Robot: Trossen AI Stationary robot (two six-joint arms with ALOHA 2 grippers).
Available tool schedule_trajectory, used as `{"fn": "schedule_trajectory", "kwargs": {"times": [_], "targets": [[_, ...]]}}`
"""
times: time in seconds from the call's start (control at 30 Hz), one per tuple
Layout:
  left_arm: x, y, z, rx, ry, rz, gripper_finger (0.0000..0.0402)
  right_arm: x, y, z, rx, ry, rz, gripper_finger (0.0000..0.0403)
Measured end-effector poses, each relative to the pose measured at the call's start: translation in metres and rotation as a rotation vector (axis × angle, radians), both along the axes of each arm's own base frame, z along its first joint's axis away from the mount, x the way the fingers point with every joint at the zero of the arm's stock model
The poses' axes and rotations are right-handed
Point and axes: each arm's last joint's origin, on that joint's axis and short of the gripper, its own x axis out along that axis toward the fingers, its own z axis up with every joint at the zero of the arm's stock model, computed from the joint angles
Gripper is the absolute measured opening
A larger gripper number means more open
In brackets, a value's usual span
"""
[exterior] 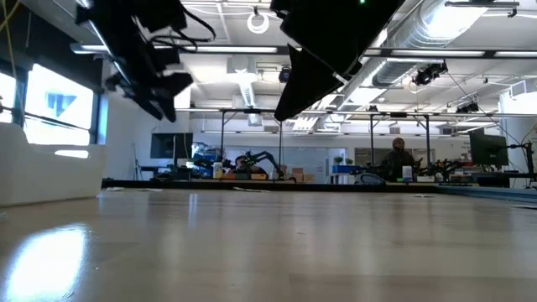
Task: Pick & Place First Aid Supplies
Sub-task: Put the blue alcohol pad into the white bin
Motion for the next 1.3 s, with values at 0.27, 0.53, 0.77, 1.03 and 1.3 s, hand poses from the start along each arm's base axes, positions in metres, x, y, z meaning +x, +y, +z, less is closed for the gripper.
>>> {"fn": "schedule_trajectory", "kwargs": {"times": [0.27, 0.53, 0.77, 1.03, 1.3], "targets": [[0.014, 0.06, -0.031, 0.005, -0.049, 0.099, 0.0175, 0.008, -0.003, -0.013, 0.018, 0.028, 0.035, 0.0183], [0.025, 0.099, -0.076, -0.085, -0.01, 0.164, 0.0175, 0.013, -0.01, -0.02, 0.054, 0.053, 0.053, 0.0183], [0.022, 0.115, -0.09, -0.113, -0.031, 0.228, 0.0175, 0.012, -0.008, -0.02, 0.04, 0.061, 0.069, 0.0183], [0.02, 0.114, -0.092, -0.113, -0.03, 0.277, 0.0175, 0.012, -0.008, -0.02, 0.047, 0.062, 0.071, 0.0183], [0.018, 0.113, -0.093, -0.103, -0.025, 0.334, 0.0175, 0.012, -0.008, -0.02, 0.048, 0.062, 0.07, 0.0183]]}}
